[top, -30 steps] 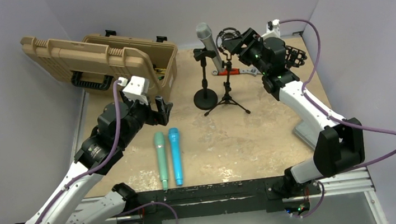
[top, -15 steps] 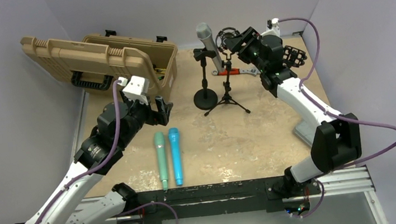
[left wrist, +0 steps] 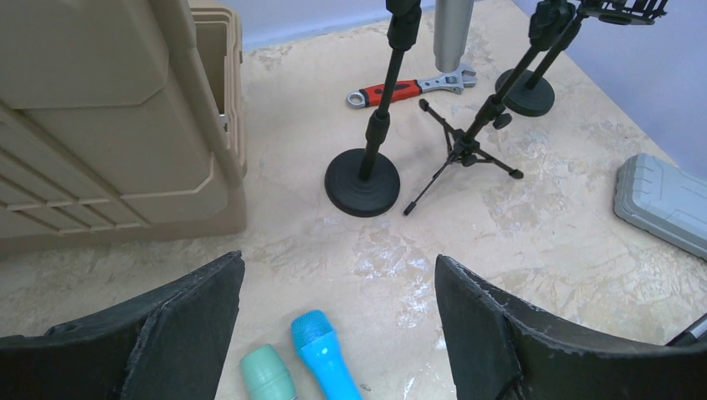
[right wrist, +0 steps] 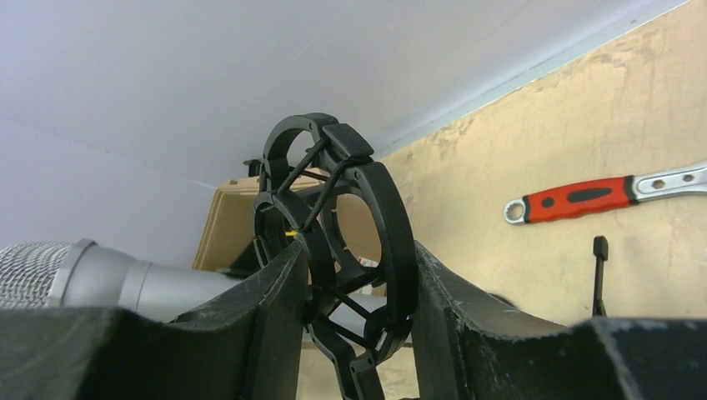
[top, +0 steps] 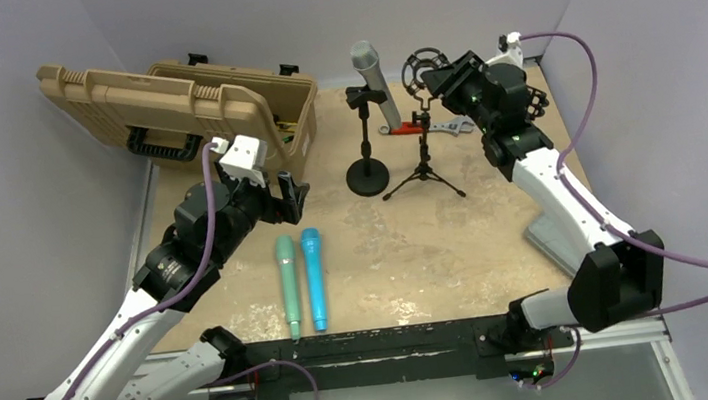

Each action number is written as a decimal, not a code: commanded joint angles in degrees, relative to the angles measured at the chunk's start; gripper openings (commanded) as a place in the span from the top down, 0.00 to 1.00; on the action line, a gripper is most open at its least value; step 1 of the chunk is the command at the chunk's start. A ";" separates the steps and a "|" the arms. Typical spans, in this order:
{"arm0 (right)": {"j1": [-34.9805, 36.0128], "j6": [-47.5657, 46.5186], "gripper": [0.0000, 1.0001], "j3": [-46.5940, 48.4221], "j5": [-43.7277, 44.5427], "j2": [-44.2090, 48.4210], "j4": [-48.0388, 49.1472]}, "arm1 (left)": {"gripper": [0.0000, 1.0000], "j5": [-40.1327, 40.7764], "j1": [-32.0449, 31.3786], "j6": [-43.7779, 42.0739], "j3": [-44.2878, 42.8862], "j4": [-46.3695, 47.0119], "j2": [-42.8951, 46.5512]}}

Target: Remove the microphone from the stand

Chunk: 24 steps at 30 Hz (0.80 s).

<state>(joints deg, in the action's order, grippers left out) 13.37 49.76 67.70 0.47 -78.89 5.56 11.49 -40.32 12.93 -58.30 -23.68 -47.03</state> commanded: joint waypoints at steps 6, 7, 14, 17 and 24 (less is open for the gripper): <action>-5.07 -2.45 0.77 -4.77 -9.91 9.70 -3.79 | 0.18 -0.40 -0.34 0.61 -2.52 0.74 0.18; -5.81 -2.66 0.78 -5.30 -11.75 10.50 -4.40 | 0.17 -0.49 -0.32 0.61 -2.52 0.74 0.18; -8.24 -4.87 0.75 -6.01 -26.43 11.67 -9.03 | 0.18 -1.10 -0.36 0.95 -2.60 0.74 0.31; -8.68 -5.89 0.73 -5.87 -26.69 12.11 -10.71 | 0.18 -1.08 -0.33 0.99 -2.65 0.66 0.26; -9.22 -5.29 0.74 -3.06 -29.64 14.78 -13.58 | 0.18 -0.59 -0.36 0.83 -2.61 0.57 0.22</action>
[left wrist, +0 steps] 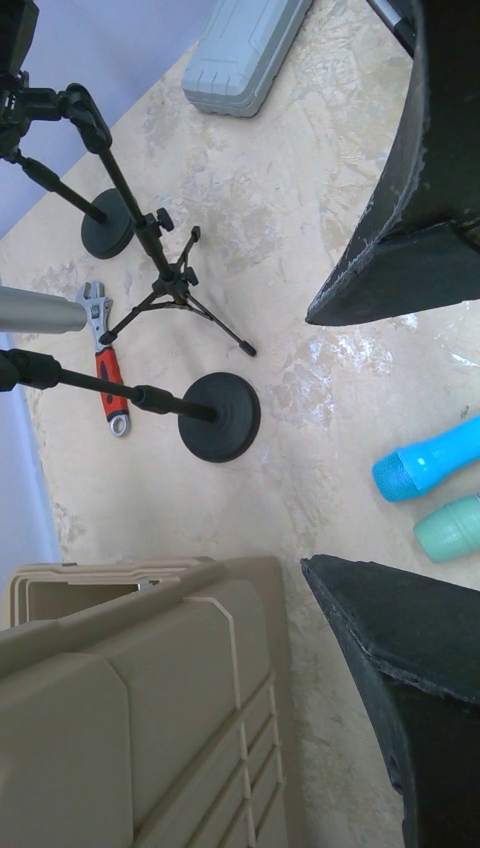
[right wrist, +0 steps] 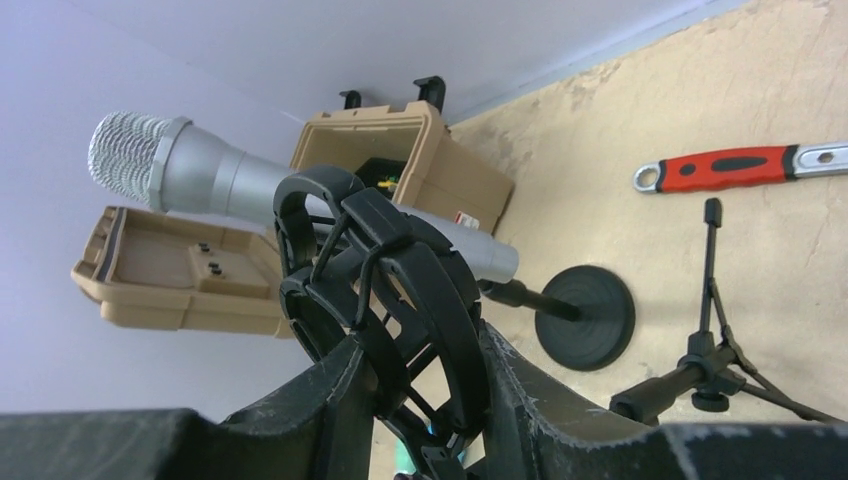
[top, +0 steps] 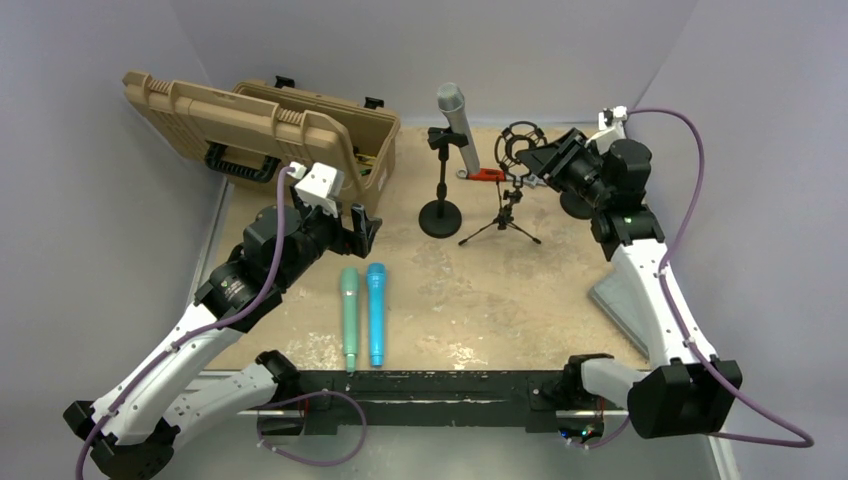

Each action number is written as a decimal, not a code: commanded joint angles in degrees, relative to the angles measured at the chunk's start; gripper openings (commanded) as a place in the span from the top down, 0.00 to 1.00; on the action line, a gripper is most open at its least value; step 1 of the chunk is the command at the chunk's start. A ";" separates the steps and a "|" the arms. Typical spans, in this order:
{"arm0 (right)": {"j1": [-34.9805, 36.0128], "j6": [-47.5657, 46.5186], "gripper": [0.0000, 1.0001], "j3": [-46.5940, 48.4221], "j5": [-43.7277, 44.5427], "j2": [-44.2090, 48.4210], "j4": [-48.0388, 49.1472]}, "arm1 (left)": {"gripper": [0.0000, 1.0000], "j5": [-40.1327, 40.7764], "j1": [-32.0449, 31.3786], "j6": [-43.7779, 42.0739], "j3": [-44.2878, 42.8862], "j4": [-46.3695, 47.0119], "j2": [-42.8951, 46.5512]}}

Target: Remove the microphone from the stand

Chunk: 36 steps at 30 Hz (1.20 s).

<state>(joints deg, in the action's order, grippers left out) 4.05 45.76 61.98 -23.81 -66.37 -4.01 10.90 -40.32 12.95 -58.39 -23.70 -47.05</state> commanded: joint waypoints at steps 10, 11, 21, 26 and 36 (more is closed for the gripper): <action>-3.59 3.05 0.78 0.78 -8.77 3.44 -4.01 | 0.18 -0.37 -0.34 1.02 -2.61 0.51 0.07; -4.68 3.71 0.78 -0.08 -9.76 2.70 -2.77 | 0.18 -0.35 -0.33 1.02 -2.61 0.51 0.03; -7.68 -5.31 0.25 1.44 -7.82 0.93 -3.08 | 0.18 -0.37 -0.40 0.98 -2.69 0.41 0.22; -7.75 -14.15 0.10 6.65 5.25 2.72 -12.99 | 0.18 -0.77 -0.36 1.20 -2.77 0.42 0.29; -11.80 -17.88 0.13 14.15 25.53 -0.97 -9.16 | 0.18 -1.00 -0.40 1.29 -2.80 0.32 -0.14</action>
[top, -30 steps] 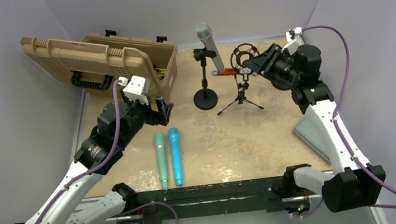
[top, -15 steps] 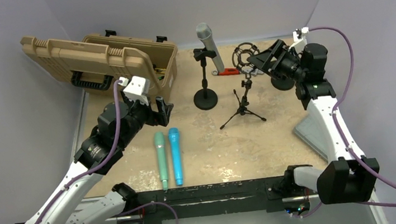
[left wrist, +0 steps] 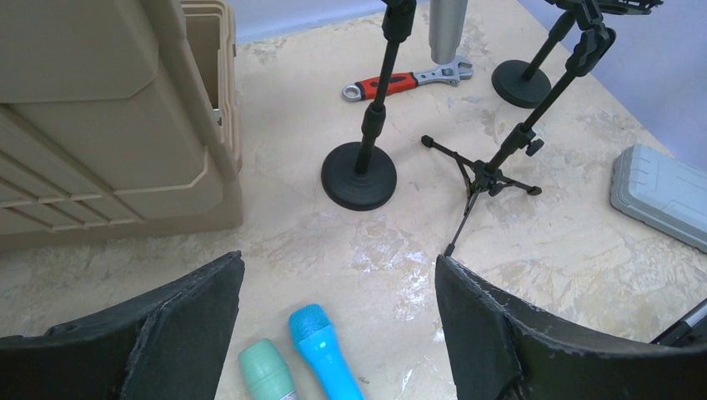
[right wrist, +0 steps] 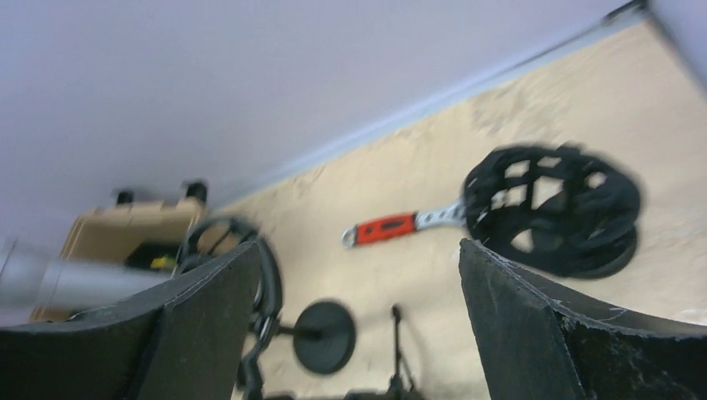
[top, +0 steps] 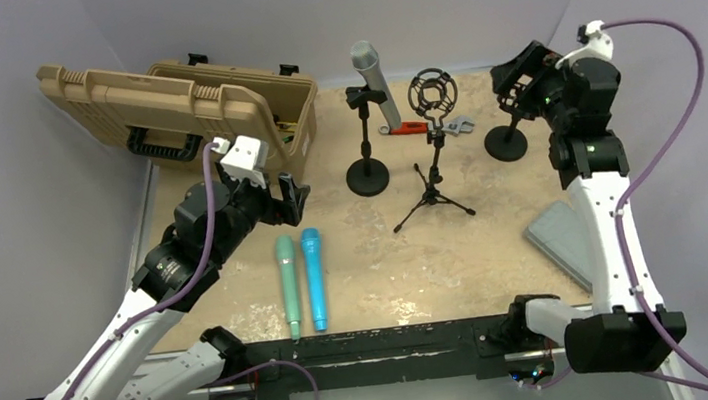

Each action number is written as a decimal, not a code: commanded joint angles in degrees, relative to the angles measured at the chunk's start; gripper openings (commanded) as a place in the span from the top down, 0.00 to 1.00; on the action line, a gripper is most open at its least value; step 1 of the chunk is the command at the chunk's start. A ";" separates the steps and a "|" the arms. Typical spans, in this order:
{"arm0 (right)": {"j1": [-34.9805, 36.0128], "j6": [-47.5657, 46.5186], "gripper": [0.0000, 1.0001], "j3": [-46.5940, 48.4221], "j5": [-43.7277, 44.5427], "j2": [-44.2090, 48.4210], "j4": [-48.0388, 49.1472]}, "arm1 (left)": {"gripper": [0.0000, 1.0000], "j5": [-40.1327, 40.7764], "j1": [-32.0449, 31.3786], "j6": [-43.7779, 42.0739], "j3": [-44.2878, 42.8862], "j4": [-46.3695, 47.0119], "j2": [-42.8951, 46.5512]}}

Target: Remove the microphone from the stand

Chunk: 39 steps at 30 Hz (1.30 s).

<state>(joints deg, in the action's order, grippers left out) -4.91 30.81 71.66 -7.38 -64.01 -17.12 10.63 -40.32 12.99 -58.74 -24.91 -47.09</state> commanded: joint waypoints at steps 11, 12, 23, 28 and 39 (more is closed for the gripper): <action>-16.50 4.52 0.06 7.80 -11.58 -21.42 14.76 | 0.17 -1.27 -0.38 1.50 -2.67 1.48 0.55; -16.90 4.66 0.06 7.52 -12.02 -21.93 15.40 | 0.17 -1.36 -0.40 1.46 -2.69 1.33 0.63; -17.55 6.59 0.17 2.57 -15.49 -27.40 19.48 | 0.17 -1.84 -0.38 1.68 -2.78 1.24 0.82; -17.60 7.03 0.31 3.18 -16.09 -30.79 20.06 | 0.17 -1.68 -0.38 1.51 -2.94 1.09 0.43; -18.54 5.02 0.34 -1.22 -11.95 -34.07 20.33 | 0.17 -1.82 -0.42 1.58 -3.02 1.06 -0.45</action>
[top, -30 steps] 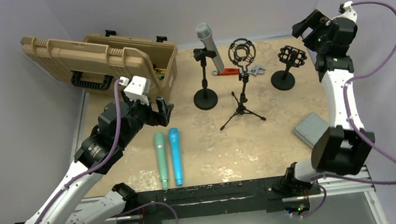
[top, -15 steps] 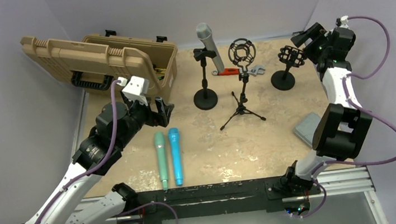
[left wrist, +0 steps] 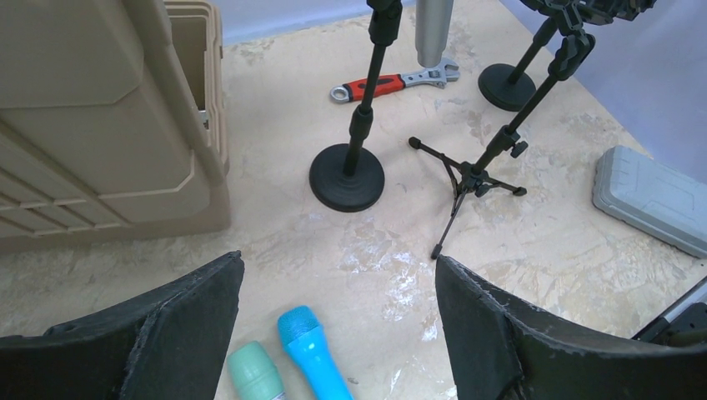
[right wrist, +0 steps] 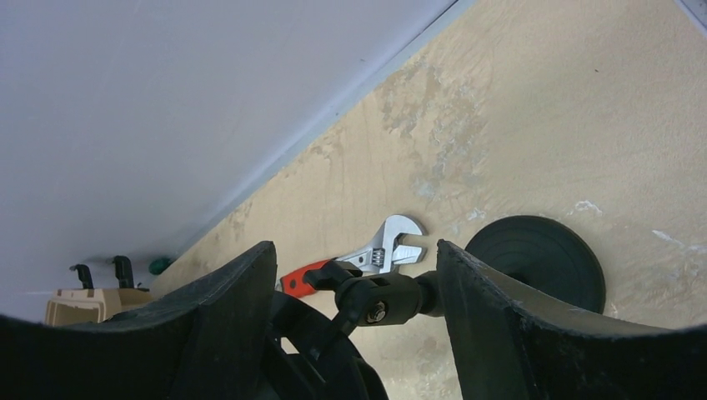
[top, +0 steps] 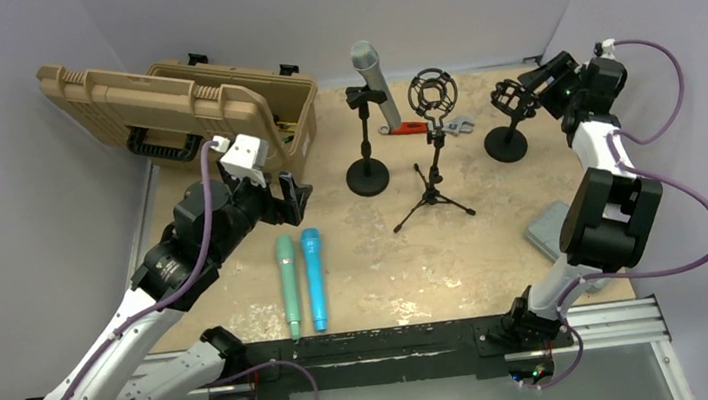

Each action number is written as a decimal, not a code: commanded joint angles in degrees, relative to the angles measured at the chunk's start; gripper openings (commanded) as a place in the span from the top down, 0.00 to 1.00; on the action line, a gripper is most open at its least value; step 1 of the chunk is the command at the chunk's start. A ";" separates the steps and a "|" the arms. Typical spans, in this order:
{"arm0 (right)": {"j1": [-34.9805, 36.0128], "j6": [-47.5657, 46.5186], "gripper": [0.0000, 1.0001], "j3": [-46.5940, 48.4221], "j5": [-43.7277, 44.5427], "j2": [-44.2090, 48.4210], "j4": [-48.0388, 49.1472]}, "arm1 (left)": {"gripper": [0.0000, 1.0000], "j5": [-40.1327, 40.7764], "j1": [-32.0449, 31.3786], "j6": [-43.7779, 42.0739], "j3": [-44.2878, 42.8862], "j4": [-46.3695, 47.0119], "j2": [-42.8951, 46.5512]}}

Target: Remove the microphone from the stand

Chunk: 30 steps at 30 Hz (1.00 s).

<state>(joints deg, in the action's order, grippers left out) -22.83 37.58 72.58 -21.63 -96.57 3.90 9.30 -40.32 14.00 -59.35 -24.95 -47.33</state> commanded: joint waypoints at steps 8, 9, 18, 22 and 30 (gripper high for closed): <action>-3.05 -2.29 0.43 -1.59 -2.16 -6.87 0.74 | 0.17 -0.40 -0.38 0.50 -2.44 0.96 -0.59; -3.21 -2.47 0.44 -1.62 -2.60 -7.36 0.78 | 0.17 -0.42 -0.42 0.50 -2.44 0.96 -0.62; -3.32 -3.87 0.41 -1.72 -3.52 -8.47 1.32 | 0.17 -0.65 -0.38 0.66 -2.52 0.87 -0.94; -2.69 -5.67 0.34 1.85 3.28 -4.15 -4.84 | 0.17 -1.03 -0.38 0.75 -2.63 0.87 -1.01; -0.71 -8.28 0.16 3.76 11.73 8.05 -8.82 | 0.17 -1.30 -0.39 0.94 -2.62 0.89 -1.46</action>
<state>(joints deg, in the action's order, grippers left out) -24.99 31.70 72.97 -14.35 -96.16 -4.34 8.91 -40.32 14.22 -59.70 -25.02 -48.58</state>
